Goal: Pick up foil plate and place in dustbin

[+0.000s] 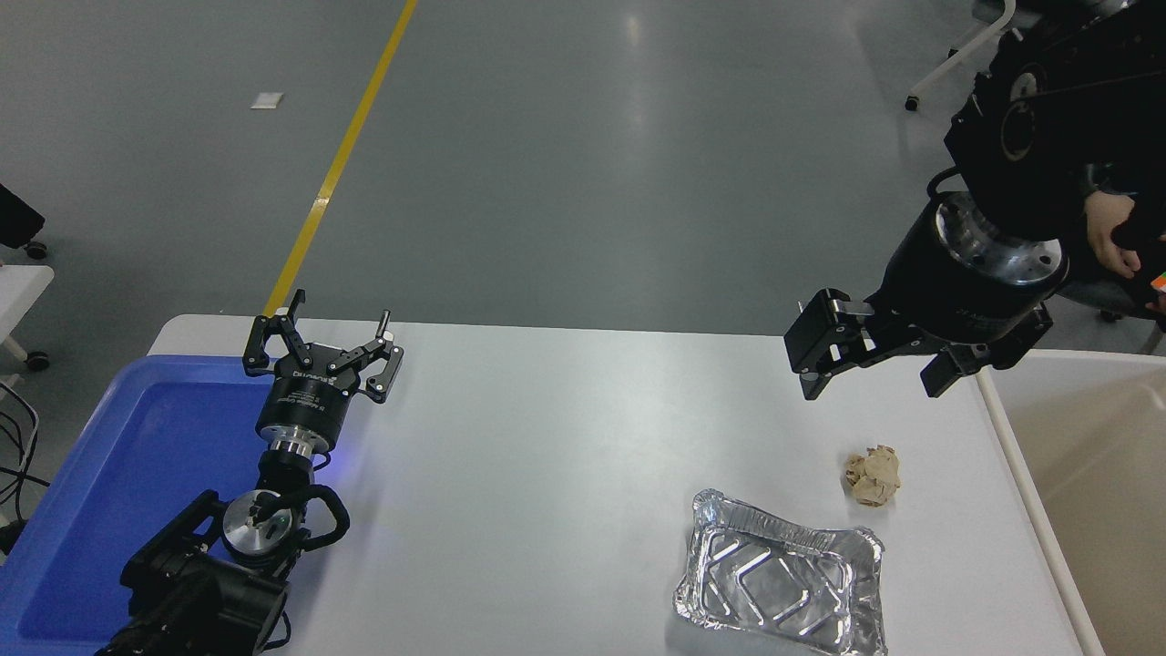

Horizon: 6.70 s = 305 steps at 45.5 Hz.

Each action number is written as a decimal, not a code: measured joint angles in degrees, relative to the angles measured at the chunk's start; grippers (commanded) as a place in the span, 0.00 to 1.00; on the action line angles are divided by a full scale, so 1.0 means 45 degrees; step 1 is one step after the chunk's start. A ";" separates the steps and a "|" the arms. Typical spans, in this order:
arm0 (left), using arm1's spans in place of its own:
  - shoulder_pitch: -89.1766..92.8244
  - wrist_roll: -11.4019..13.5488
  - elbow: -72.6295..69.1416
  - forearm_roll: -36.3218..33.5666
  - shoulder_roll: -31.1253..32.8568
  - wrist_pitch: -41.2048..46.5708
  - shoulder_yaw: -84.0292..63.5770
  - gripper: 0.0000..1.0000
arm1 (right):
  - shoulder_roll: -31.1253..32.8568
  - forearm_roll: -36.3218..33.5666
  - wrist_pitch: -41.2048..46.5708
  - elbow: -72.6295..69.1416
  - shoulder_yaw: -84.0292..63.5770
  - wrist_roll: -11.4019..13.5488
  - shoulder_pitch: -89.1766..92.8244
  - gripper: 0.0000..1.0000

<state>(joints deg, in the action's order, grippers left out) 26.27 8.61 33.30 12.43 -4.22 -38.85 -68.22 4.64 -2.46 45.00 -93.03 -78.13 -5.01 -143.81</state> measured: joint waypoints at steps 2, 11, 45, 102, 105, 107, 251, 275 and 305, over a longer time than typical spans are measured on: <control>0.0000 0.0000 0.0000 -0.0001 0.0000 0.0000 0.0001 0.99 | 0.0000 0.0004 0.0000 0.0022 0.0003 0.0000 0.0048 1.00; -0.0003 0.0000 0.0000 -0.0005 0.0000 0.0000 0.0002 0.99 | 0.0000 0.0021 0.0000 0.0143 0.0012 0.0000 0.0270 1.00; 0.0000 -0.0018 0.0000 0.0009 0.0000 -0.0001 -0.0009 0.99 | 0.0314 -0.0012 -0.0705 0.0224 -0.0068 -0.0009 0.1965 1.00; -0.0008 -0.0015 0.0001 -0.0001 0.0000 -0.0001 -0.0010 0.99 | 0.6188 0.5623 -0.8630 0.3204 0.4571 -0.0039 1.4910 1.00; -0.0007 -0.0015 0.0001 -0.0001 0.0000 -0.0001 -0.0010 0.99 | 0.6195 0.5681 -0.8731 0.3247 0.4671 -0.0036 1.5064 1.00; -0.0006 -0.0016 0.0001 -0.0002 0.0000 -0.0001 -0.0009 0.99 | 0.6195 0.5699 -0.8806 0.3272 0.4722 -0.0030 1.5147 1.00; -0.0015 -0.0020 0.0004 -0.0011 0.0002 0.0001 0.0004 0.99 | 1.0126 0.5656 -0.3123 0.4295 -0.3465 0.0427 -0.0493 0.00; -0.0018 -0.0019 0.0003 -0.0010 0.0000 0.0000 -0.0005 0.99 | 1.3353 0.1179 -0.9617 0.9260 0.3208 0.0441 1.1295 0.00; -0.0008 -0.0020 0.0000 0.0006 -0.0001 0.0000 -0.0014 0.99 | 0.6275 -0.0447 -1.2619 1.8863 1.5591 0.0449 2.4731 0.00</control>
<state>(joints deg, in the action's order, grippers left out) 26.24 8.52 33.30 12.45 -4.23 -38.85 -68.28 32.88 -4.47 -11.79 -8.14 -7.97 -2.99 -32.52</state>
